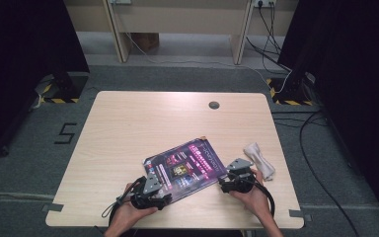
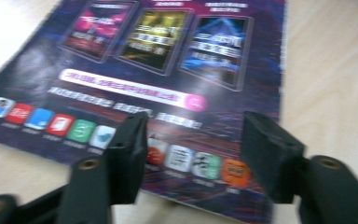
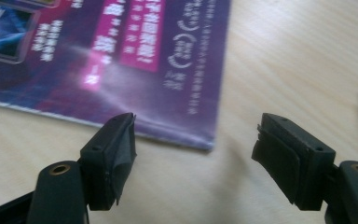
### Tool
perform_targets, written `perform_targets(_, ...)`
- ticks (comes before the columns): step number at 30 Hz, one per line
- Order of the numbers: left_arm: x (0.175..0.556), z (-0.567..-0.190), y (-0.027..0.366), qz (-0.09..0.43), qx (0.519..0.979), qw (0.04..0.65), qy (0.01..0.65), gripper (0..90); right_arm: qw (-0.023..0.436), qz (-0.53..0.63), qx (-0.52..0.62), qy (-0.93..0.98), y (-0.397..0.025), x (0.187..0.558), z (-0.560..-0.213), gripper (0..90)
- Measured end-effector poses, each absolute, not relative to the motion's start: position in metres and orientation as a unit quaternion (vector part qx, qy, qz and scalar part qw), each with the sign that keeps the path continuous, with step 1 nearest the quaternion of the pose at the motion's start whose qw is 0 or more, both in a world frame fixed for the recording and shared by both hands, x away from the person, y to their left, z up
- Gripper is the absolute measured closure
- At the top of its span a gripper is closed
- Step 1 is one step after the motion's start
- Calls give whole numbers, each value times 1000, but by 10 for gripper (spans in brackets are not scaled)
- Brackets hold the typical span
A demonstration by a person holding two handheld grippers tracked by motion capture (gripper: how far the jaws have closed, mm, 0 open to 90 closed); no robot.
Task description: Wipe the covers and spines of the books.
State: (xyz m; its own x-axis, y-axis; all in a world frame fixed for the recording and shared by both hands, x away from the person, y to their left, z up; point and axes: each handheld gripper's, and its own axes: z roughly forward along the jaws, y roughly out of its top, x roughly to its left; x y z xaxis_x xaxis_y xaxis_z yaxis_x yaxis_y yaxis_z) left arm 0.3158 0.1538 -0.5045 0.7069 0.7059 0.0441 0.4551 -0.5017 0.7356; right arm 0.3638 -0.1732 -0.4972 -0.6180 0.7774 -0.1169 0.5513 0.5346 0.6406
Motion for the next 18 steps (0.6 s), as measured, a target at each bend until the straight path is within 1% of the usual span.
perform_targets(1,319,-504,157,178,846,364,347,331,195,288,386,855,-172,362,-498,282)
perform_targets(5,334,-502,168,202,831,363,369,286,186,303,376,856,-168,356,-498,270)
perform_targets(10,353,-500,180,215,812,370,396,262,171,330,378,848,-163,351,-498,269)
perform_targets(12,360,-502,185,218,810,365,404,253,175,328,372,851,-162,350,-498,269)
perform_targets(15,370,-506,189,213,811,358,412,245,166,335,367,852,-159,349,-499,260)
perform_targets(18,379,-508,193,225,804,353,423,245,164,336,362,854,-157,348,-499,248)
